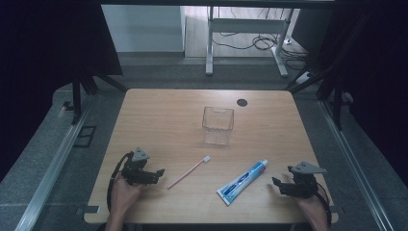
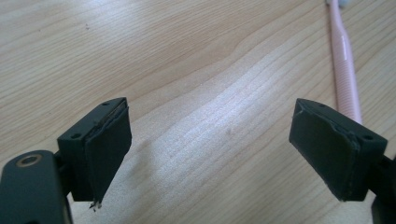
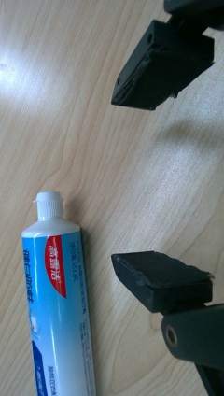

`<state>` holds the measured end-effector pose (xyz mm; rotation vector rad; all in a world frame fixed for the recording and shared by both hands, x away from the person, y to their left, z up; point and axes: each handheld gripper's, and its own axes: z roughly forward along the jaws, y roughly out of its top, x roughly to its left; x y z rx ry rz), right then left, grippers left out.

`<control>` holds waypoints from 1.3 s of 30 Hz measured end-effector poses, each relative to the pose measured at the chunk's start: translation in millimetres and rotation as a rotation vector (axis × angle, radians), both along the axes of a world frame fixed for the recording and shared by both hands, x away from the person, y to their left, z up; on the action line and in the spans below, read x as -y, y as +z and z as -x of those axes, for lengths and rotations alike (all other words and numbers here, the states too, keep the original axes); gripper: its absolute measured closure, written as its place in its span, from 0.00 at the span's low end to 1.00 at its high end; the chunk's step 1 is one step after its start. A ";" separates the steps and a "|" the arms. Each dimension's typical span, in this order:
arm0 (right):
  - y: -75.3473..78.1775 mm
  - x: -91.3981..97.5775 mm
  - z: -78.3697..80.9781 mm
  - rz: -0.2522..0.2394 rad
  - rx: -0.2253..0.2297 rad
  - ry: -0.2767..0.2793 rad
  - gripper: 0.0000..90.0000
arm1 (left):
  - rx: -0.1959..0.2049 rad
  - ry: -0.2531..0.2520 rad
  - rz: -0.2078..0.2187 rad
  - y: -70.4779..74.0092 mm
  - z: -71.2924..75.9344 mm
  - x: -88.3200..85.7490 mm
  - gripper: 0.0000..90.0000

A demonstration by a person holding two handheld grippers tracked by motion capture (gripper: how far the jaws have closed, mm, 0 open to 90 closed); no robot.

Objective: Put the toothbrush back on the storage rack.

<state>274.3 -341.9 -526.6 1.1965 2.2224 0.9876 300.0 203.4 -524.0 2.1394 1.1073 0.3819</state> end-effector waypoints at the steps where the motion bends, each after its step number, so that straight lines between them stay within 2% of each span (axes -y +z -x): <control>1: -0.3 0.0 -0.1 -0.002 -0.003 0.000 0.21 | 0.000 0.000 0.000 0.0 0.0 0.0 0.14; 5: -1.1 -0.1 -0.2 -0.003 -0.006 0.002 0.20 | -0.029 0.010 0.021 1.2 -0.4 -0.5 0.15; 8: -0.9 0.0 -0.1 -0.006 -0.004 0.004 0.20 | -0.032 0.009 0.040 4.1 -0.2 0.2 0.15; 16: -1.2 -0.4 -0.1 -0.005 -0.001 0.012 0.20 | -0.065 0.014 0.048 4.8 -0.6 1.6 0.15; 18: -0.9 -0.6 0.1 -0.007 0.001 0.013 0.20 | -0.072 0.014 0.061 5.8 -0.3 1.7 0.15; 24: -1.1 -0.4 0.1 -0.010 0.000 0.014 0.20 | -0.072 0.005 0.048 8.0 0.2 3.0 0.16; 28: -1.2 -0.4 0.1 -0.012 0.000 0.015 0.20 | -0.080 -0.004 0.011 7.6 0.9 5.8 0.19; 29: -1.2 -0.4 0.0 -0.012 -0.001 0.015 0.20 | -0.090 -0.012 0.009 7.3 1.3 6.9 0.22; 32: -1.3 -0.4 0.0 -0.014 -0.002 0.015 0.20 | -0.088 -0.014 -0.002 8.3 1.7 8.6 0.23; 37: -0.8 -0.2 0.2 -0.020 0.001 0.014 0.20 | -0.097 -0.018 0.003 9.8 1.5 9.8 0.25; 39: -1.0 0.0 0.2 -0.022 0.001 0.014 0.20 | -0.114 -0.018 0.011 10.0 1.2 11.1 0.25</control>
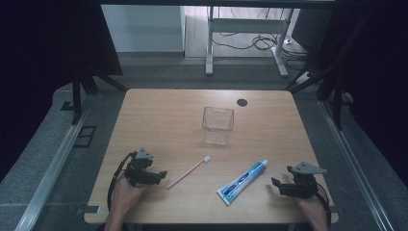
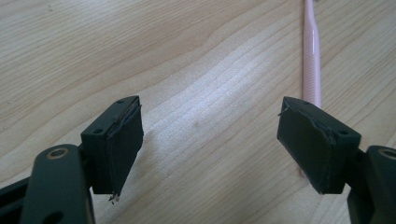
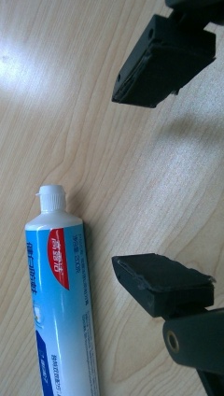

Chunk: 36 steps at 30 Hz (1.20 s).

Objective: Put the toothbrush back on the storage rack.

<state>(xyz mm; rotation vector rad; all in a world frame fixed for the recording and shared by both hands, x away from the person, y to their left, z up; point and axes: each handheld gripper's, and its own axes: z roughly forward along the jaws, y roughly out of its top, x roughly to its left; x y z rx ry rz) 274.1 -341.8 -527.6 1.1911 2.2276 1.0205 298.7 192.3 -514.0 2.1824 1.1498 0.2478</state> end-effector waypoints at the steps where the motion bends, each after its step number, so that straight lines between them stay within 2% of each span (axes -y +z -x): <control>1: -0.1 0.0 0.0 -0.001 -0.001 0.000 0.20 | -0.001 -0.002 -0.001 0.2 0.1 0.6 0.25; 10: -1.0 2.0 -0.3 -0.012 -0.005 -0.007 0.20 | 0.001 -0.035 -0.007 6.3 1.4 7.6 0.26; 14: -1.3 2.3 -0.5 -0.016 -0.007 -0.005 0.19 | 0.001 -0.065 -0.012 9.2 0.7 9.6 0.29; 21: -2.3 0.8 -1.0 -0.015 -0.008 0.005 0.16 | -0.029 -0.128 -0.035 13.1 -1.8 18.3 0.32; 27: -3.8 -0.4 -1.4 -0.015 -0.017 0.013 0.14 | -0.051 -0.158 -0.055 16.0 -6.2 27.6 0.35; 36: -6.1 -4.2 -2.1 -0.012 -0.033 0.024 0.00 | -0.082 -0.206 -0.091 20.4 -13.2 40.0 0.37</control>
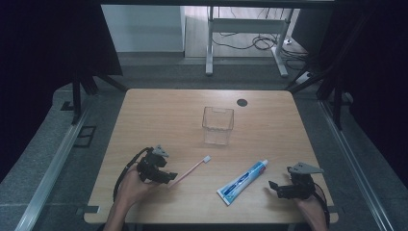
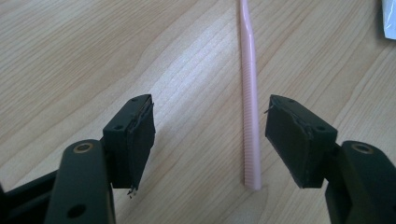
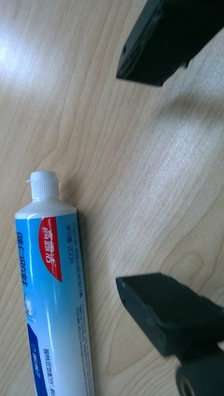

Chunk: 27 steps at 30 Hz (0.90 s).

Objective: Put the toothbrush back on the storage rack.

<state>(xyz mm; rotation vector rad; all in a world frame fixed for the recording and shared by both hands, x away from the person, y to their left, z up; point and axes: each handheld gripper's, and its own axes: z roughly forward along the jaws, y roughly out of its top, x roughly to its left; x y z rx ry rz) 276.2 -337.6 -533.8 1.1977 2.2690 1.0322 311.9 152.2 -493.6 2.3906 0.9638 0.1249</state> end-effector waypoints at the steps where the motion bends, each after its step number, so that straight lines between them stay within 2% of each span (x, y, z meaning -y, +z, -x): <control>1: -0.4 -0.4 -0.1 -0.001 -0.002 0.001 0.00 | -0.002 -0.004 -0.008 0.4 -0.8 2.0 0.38; 10: -0.6 -1.6 0.0 0.003 -0.003 0.010 0.00 | -0.034 -0.064 -0.076 3.5 -10.0 20.7 0.47; 12: -0.7 -1.9 0.0 0.006 -0.002 0.011 0.00 | -0.048 -0.082 -0.103 4.2 -13.3 27.0 0.49; 15: -0.9 -2.0 0.0 0.008 -0.004 0.011 0.00 | -0.054 -0.094 -0.116 4.6 -15.3 31.2 0.52; 17: -0.9 -2.0 0.0 0.009 -0.004 0.010 0.00 | -0.074 -0.109 -0.133 5.0 -18.8 37.6 0.54; 22: -1.0 -2.1 -0.1 0.010 -0.005 0.009 0.00 | -0.093 -0.124 -0.153 6.7 -24.0 45.4 0.58; 27: -1.4 -1.8 -0.4 0.015 -0.007 0.011 0.00 | -0.124 -0.161 -0.204 7.9 -32.2 58.5 0.61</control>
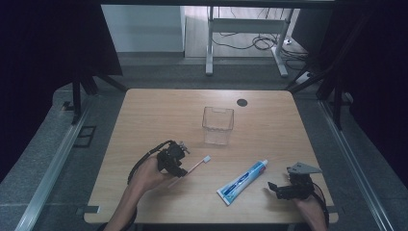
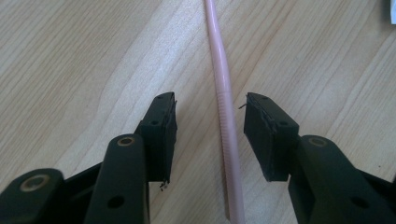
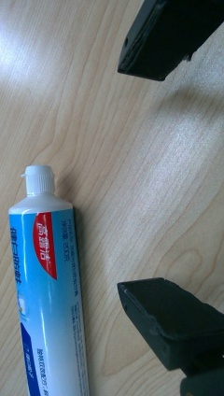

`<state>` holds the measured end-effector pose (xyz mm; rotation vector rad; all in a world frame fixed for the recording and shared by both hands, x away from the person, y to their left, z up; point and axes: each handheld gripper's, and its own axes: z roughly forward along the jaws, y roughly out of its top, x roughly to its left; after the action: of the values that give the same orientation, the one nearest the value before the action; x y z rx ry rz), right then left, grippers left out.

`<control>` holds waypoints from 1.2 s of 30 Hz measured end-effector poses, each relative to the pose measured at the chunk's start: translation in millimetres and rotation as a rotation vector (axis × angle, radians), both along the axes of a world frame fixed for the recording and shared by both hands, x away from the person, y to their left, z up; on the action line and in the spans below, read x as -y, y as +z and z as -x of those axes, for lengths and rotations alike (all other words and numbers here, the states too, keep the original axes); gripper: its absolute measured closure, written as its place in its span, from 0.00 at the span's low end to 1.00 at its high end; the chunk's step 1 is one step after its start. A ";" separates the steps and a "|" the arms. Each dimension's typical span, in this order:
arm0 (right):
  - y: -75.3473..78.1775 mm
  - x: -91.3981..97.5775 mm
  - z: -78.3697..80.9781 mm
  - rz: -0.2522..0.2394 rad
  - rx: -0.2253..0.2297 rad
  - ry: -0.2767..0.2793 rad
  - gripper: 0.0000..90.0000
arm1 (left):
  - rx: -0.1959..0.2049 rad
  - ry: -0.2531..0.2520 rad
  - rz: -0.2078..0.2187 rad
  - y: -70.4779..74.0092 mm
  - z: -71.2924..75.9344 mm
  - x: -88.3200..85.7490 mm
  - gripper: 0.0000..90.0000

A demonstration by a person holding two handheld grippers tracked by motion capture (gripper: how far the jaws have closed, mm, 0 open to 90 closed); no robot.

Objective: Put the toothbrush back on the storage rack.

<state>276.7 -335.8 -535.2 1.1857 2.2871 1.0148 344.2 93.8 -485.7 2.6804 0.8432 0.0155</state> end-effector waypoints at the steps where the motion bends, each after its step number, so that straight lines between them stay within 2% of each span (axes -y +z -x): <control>1: 0.0 0.0 0.0 0.000 0.000 0.000 0.00 | 0.000 0.000 0.000 0.0 0.0 0.0 0.61; 9: -0.2 -0.1 0.0 0.004 -0.005 0.000 0.00 | -0.041 -0.032 -0.053 -0.5 -9.8 17.9 0.68; 11: -0.4 -0.3 -0.1 0.007 -0.005 0.000 0.00 | -0.059 -0.037 -0.085 -2.3 -14.4 24.7 0.70; 17: -0.6 -0.2 -0.2 0.008 -0.006 0.000 0.00 | -0.069 -0.049 -0.132 -5.1 -21.1 36.0 0.74; 28: -1.4 -0.8 -0.4 0.015 -0.013 0.001 0.00 | -0.077 -0.048 -0.165 -8.5 -24.4 46.8 0.80; 36: -1.5 -0.7 -0.4 0.016 -0.014 -0.002 0.00 | -0.105 -0.042 -0.193 -12.4 -26.4 51.8 0.92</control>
<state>277.1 -335.1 -536.7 1.1925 2.3000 0.9883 370.6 41.9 -498.1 2.9008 0.8562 -0.0566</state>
